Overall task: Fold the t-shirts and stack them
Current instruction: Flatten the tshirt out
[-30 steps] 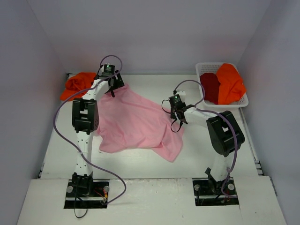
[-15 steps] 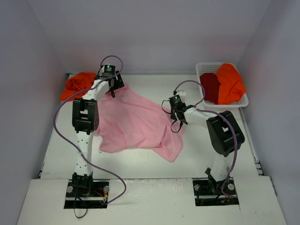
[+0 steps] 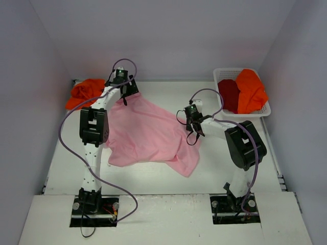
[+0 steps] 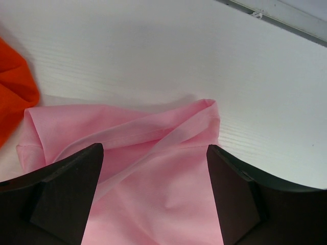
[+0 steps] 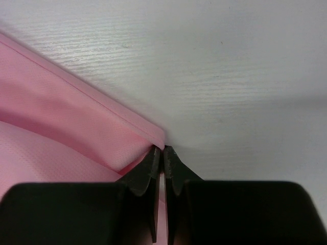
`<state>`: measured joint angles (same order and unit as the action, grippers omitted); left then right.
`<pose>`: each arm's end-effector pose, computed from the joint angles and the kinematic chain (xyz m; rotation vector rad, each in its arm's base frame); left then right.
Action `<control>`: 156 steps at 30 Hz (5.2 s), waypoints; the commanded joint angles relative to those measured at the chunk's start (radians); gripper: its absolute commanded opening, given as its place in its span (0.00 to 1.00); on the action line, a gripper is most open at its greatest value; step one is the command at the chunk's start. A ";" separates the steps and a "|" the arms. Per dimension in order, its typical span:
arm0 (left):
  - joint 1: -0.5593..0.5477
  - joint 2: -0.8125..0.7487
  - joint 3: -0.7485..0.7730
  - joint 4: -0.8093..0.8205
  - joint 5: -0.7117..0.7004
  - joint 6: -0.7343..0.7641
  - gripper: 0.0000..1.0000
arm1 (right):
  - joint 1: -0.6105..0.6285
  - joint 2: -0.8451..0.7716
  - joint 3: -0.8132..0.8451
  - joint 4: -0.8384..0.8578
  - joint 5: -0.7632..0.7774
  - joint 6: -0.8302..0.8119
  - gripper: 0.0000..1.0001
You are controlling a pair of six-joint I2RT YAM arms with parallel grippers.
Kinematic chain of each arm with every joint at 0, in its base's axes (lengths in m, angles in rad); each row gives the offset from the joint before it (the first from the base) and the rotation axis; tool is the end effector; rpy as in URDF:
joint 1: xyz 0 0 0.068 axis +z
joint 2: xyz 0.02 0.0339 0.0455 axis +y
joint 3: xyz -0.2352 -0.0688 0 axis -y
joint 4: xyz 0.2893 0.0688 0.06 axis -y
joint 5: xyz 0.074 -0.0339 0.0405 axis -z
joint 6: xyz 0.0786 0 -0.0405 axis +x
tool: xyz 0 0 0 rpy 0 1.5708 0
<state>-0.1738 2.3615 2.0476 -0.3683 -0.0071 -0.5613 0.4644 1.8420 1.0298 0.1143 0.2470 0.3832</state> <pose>0.5904 -0.1031 0.1505 -0.4431 2.2383 -0.3827 0.4026 0.1802 0.0749 0.0388 2.2491 0.1767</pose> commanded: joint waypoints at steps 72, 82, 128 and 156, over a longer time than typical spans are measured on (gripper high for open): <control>0.031 -0.042 -0.013 0.178 0.160 0.106 0.46 | 0.000 -0.033 -0.007 0.021 0.008 0.028 0.00; 0.030 -0.048 -0.035 0.169 0.128 0.120 0.04 | 0.003 -0.015 -0.007 0.028 0.006 0.029 0.00; -0.024 -0.202 -0.139 0.308 0.186 0.132 0.53 | -0.124 -0.038 0.415 -0.156 -0.083 -0.213 0.00; -0.052 -0.116 -0.124 0.342 0.095 0.339 0.57 | -0.124 -0.013 0.328 -0.090 -0.129 -0.191 0.00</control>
<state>-0.2325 2.3150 1.8698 -0.0849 0.1284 -0.2714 0.3473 1.8309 1.3552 -0.0418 0.1329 0.1844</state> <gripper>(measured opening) 0.568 0.009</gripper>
